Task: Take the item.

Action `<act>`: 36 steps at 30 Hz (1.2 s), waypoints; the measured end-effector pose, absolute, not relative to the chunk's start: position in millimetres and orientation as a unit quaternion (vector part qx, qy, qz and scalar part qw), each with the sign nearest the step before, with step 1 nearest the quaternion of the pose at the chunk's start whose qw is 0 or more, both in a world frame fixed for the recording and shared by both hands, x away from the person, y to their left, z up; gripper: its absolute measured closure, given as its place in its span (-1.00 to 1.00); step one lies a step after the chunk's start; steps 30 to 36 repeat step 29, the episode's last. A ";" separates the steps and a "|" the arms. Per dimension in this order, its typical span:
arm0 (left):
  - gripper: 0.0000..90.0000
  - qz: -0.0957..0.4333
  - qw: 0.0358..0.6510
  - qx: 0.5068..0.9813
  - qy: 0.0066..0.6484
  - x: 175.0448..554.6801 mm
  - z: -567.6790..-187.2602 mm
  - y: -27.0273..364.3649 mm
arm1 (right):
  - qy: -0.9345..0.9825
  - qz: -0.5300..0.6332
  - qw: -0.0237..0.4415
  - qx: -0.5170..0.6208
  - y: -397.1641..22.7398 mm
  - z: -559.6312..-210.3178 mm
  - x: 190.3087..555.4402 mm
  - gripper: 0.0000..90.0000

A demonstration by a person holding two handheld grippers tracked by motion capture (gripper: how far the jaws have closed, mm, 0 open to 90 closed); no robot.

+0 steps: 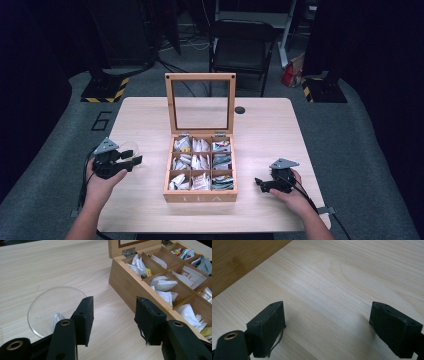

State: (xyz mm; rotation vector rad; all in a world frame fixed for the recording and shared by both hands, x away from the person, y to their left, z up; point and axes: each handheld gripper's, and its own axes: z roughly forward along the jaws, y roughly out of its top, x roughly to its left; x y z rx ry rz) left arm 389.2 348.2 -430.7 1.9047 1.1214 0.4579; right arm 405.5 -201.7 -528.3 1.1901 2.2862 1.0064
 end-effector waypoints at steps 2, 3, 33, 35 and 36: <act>0.10 0.181 0.425 0.766 0.447 387.0 -433.0 347.0 | 0.813 0.357 0.186 0.422 -202.0 -528.2 405.5 -0.72; 0.10 0.178 0.423 0.768 0.447 385.6 -434.0 346.3 | 0.812 0.357 0.186 0.422 -201.9 -528.2 405.5 -0.72; -0.01 0.168 0.438 0.771 0.431 370.3 -451.0 338.0 | 0.814 0.356 0.185 0.421 -202.0 -528.1 405.3 -0.72; -0.01 0.168 0.438 0.771 0.431 370.3 -451.0 338.0 | 0.814 0.356 0.185 0.421 -202.0 -528.1 405.3 -0.72; -0.01 0.168 0.438 0.771 0.431 370.3 -451.0 338.0 | 0.814 0.356 0.185 0.421 -202.0 -528.1 405.3 -0.72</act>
